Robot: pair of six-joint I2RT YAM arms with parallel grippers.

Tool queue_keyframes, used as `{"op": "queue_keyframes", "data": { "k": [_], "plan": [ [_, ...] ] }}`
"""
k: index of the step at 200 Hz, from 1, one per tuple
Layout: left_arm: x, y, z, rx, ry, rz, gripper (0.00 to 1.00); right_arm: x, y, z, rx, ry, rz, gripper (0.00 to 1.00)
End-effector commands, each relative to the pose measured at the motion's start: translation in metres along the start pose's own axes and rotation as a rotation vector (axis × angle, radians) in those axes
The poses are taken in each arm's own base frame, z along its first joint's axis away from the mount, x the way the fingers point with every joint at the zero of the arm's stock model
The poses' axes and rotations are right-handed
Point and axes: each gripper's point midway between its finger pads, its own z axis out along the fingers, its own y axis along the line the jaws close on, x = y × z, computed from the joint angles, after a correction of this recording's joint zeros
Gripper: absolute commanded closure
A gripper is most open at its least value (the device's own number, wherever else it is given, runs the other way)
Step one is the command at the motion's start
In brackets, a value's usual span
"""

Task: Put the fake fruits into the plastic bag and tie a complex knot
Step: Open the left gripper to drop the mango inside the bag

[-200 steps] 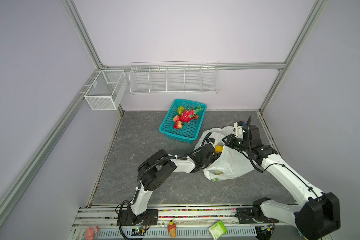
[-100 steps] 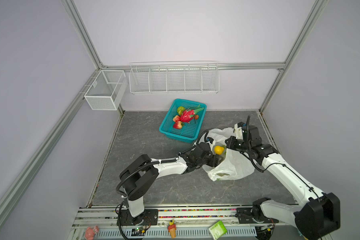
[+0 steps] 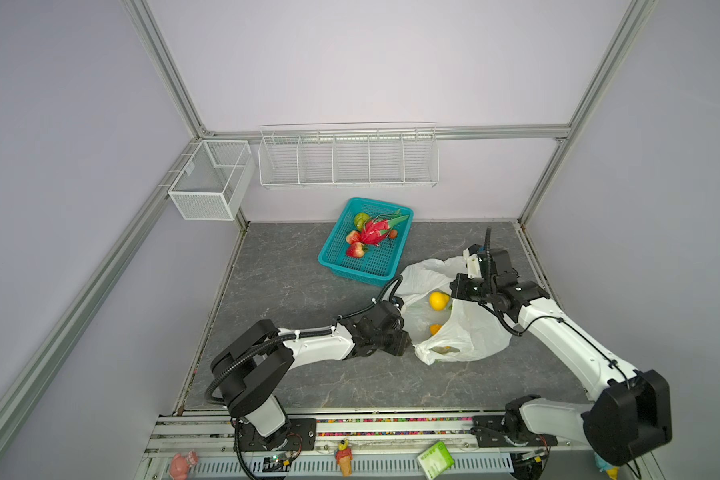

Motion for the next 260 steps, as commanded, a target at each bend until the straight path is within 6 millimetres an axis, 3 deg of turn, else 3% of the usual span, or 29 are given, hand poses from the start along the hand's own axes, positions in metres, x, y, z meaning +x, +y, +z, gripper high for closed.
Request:
{"op": "queue_keyframes", "data": {
  "k": [1,36,97,140,176,193,211,260],
  "plan": [
    [-0.019,-0.01,0.009,0.048,-0.07,-0.122,0.41,-0.008,0.005,0.0,-0.01,-0.012,-0.016,0.94],
    [-0.035,-0.022,0.018,0.107,-0.108,-0.168,0.41,-0.008,0.006,-0.002,-0.013,-0.016,-0.02,0.94],
    [-0.03,-0.02,0.045,0.118,-0.08,-0.23,0.52,-0.006,0.005,-0.001,-0.017,-0.012,-0.018,0.94],
    [-0.045,-0.024,0.05,0.133,-0.133,-0.252,0.71,-0.007,0.007,-0.002,-0.024,-0.014,-0.021,0.94],
    [-0.059,-0.027,0.047,0.142,-0.161,-0.248,1.0,-0.008,0.007,-0.005,-0.017,-0.016,-0.032,0.94],
    [-0.066,-0.033,0.035,0.163,-0.181,-0.223,1.0,-0.012,0.007,-0.013,-0.008,-0.027,-0.061,0.94],
    [-0.076,-0.052,0.01,0.239,-0.199,-0.169,1.0,-0.018,0.003,-0.027,0.04,-0.05,-0.107,0.94],
    [-0.108,-0.125,-0.094,0.542,-0.27,-0.023,1.0,-0.041,-0.016,-0.095,0.228,-0.166,-0.227,0.93]
  ]
}}
